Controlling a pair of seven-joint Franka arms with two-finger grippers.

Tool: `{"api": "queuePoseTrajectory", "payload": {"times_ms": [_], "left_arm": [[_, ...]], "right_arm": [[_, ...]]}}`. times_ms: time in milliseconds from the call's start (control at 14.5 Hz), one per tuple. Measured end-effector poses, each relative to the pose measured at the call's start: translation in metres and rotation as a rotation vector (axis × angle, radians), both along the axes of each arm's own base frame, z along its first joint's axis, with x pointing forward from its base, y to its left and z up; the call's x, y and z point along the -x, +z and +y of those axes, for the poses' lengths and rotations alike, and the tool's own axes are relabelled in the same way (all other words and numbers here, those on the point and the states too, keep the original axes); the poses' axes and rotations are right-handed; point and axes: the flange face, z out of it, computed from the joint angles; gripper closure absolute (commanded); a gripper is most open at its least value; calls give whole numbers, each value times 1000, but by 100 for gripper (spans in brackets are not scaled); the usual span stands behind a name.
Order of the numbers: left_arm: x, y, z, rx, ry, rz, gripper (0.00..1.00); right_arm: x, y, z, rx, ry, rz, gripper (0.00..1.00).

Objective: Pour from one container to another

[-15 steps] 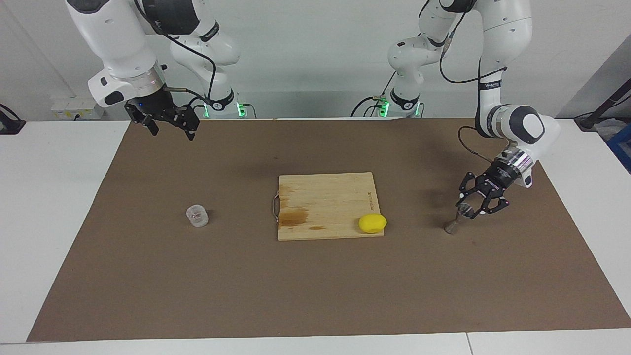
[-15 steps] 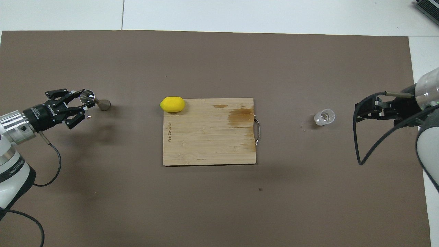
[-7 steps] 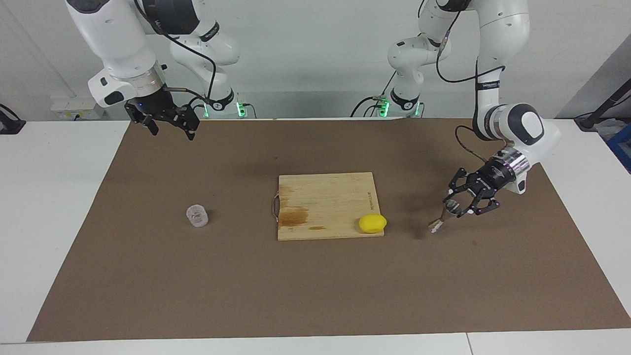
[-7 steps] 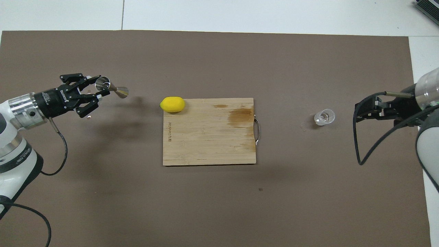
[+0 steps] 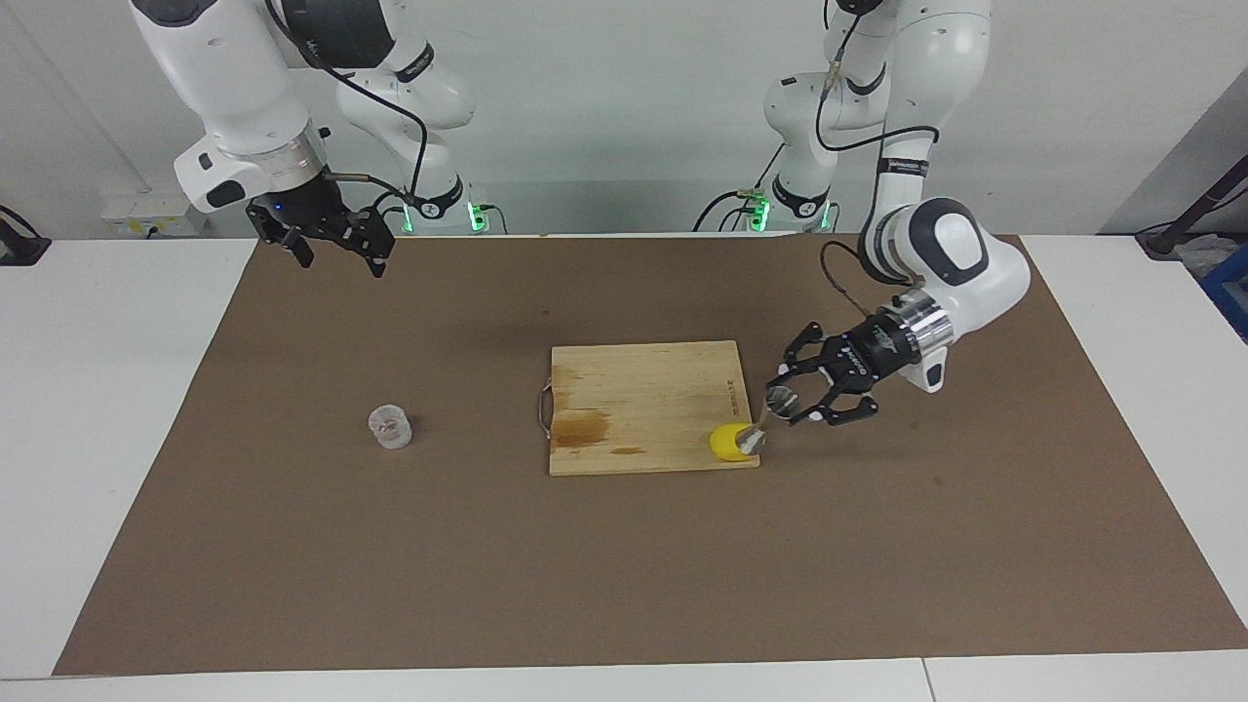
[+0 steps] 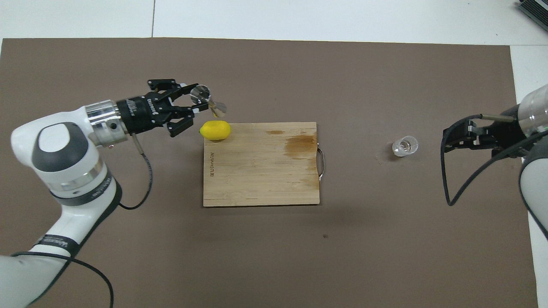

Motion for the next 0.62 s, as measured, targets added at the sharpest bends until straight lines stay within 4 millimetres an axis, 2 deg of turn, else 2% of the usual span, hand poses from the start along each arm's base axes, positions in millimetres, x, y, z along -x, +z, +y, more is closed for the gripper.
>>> {"api": "queuePoseTrajectory", "payload": {"times_ms": [138, 344, 481, 619], "left_arm": [[17, -3, -55, -12, 14, 17, 100], [47, -13, -117, -73, 22, 35, 100], [65, -17, -148, -113, 22, 38, 100], [80, -21, -170, -148, 15, 35, 100]], "right_arm": [[0, 0, 0, 0, 0, 0, 1], [0, 0, 0, 0, 0, 0, 1], [0, 0, 0, 0, 0, 0, 1], [0, 0, 0, 0, 0, 0, 1]]}}
